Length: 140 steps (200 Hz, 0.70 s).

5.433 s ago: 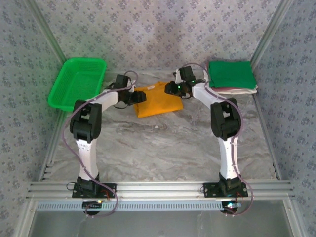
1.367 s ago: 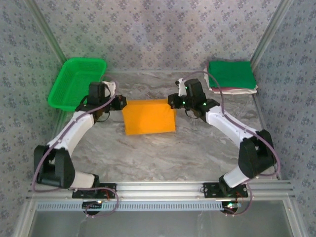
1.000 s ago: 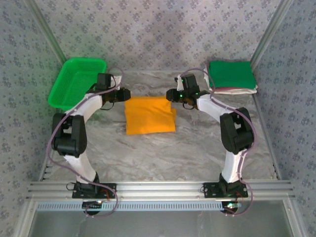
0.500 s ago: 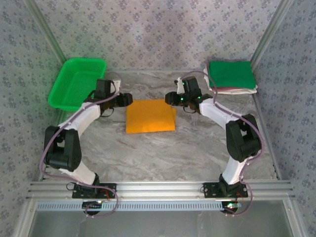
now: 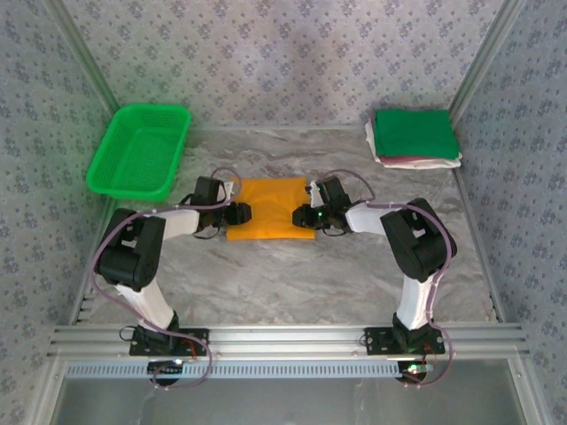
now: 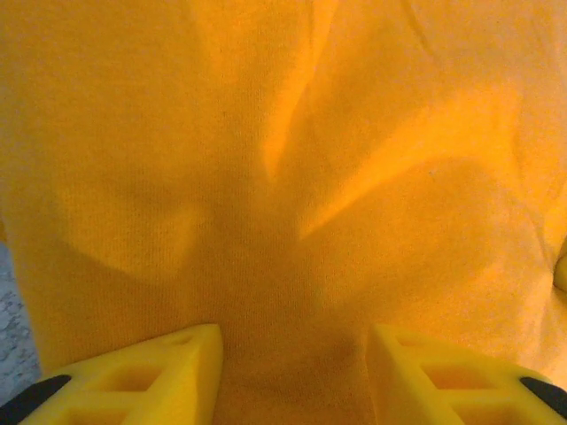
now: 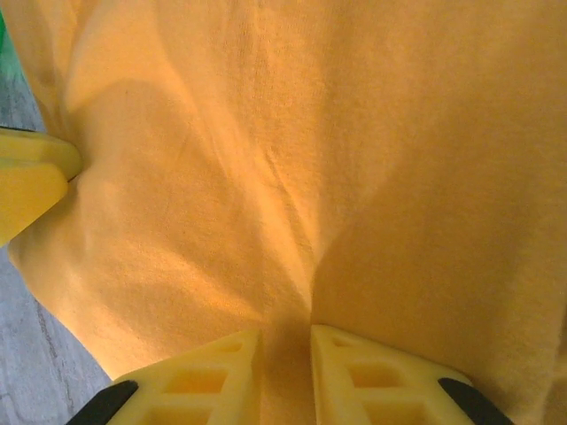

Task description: Fold and stack the t-shirts

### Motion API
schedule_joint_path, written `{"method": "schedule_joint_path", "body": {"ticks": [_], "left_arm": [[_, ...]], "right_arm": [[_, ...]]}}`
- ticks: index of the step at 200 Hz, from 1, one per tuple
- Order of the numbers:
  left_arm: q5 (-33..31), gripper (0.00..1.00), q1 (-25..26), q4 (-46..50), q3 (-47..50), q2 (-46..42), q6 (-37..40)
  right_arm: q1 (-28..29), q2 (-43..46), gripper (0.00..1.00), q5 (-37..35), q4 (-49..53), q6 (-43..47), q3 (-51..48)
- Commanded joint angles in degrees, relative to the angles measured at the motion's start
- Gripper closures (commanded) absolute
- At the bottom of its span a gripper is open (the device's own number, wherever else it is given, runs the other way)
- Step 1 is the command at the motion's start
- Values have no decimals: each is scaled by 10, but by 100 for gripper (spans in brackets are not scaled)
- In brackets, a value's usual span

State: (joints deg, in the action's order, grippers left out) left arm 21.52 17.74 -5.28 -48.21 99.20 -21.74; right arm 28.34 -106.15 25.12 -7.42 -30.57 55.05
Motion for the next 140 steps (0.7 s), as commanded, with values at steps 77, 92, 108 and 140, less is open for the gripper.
{"method": "schedule_joint_path", "body": {"ticks": [77,92,108,140], "left_arm": [[-50,53,-5,64,-63,34,7],[-56,53,-5,60,-61,52,3],[-53,55,-6,49,-56,64,-2],[-55,55,-6,35,-47,73,-7]], "right_arm": [[-52,22,39,-113,233,7,147],[-52,3,38,-112,240,6,165],[-50,-14,33,-115,247,4,180],[-44,-46,33,-103,253,0,196]]}}
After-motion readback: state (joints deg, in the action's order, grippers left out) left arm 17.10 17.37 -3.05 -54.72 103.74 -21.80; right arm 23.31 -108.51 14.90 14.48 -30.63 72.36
